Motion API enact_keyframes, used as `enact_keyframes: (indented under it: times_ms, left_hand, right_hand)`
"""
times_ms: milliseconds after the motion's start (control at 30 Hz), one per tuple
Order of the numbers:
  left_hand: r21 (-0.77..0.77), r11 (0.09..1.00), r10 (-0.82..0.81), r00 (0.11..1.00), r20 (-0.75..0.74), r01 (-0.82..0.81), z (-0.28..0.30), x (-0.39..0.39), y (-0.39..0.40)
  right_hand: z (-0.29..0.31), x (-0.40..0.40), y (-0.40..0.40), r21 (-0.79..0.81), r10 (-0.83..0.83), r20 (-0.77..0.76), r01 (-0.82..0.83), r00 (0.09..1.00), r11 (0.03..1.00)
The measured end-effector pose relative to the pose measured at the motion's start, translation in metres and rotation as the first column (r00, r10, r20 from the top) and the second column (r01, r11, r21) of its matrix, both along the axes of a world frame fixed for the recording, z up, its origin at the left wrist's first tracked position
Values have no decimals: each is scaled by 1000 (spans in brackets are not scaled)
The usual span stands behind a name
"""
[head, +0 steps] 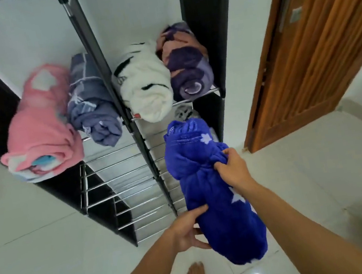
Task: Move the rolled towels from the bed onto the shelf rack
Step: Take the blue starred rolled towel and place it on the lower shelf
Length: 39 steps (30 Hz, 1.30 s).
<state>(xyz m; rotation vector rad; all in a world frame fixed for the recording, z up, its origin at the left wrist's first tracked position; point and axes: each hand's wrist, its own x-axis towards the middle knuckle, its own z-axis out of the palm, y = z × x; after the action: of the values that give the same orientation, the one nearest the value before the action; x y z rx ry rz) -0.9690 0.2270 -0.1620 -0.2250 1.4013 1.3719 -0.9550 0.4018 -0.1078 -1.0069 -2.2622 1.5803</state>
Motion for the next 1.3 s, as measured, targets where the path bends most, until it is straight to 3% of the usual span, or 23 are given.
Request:
enact_keyframes:
  times_ms: [200,333,467,600,733,1000,1133,1300]
  left_hand:
    - [-2,982,187,976,-109,-188,-9,-104,-8]
    - [107,942,336,900,-279,-318,-16,-145,0]
    - [85,932,353,834,-424,-352,-37,-170,13]
    - [90,926,375,871,-319,-366,-57,-183,23]
    - [84,934,357,892,-276,-348,-72,-185,24]
    - [77,912,409,903,-128,-402,-79,-188,30]
    - [42,936,348,903,-253,-349,-66,-200,50]
    - [13,950,292,873,-392,-313,-50,-216,67]
  right_hand:
    - [-29,-117,3,-76,-75,61,80,995,994]
    - [-49,-180,10,-90,-113,47,117,993,989]
    - [-67,-220,11,-154,-54,39,60,998,986]
    - [-89,-224,12,-157,117,97,-101,988,982]
    - [-93,-193,8,-76,173,209,-160,963,984]
    - [-95,-175,-5,-186,288,248,-246,925,951]
    - [-94,-186,-3,-169,279,253,-241,926,956]
    - [-96,-204,9,-6,166,209,-168,964,986]
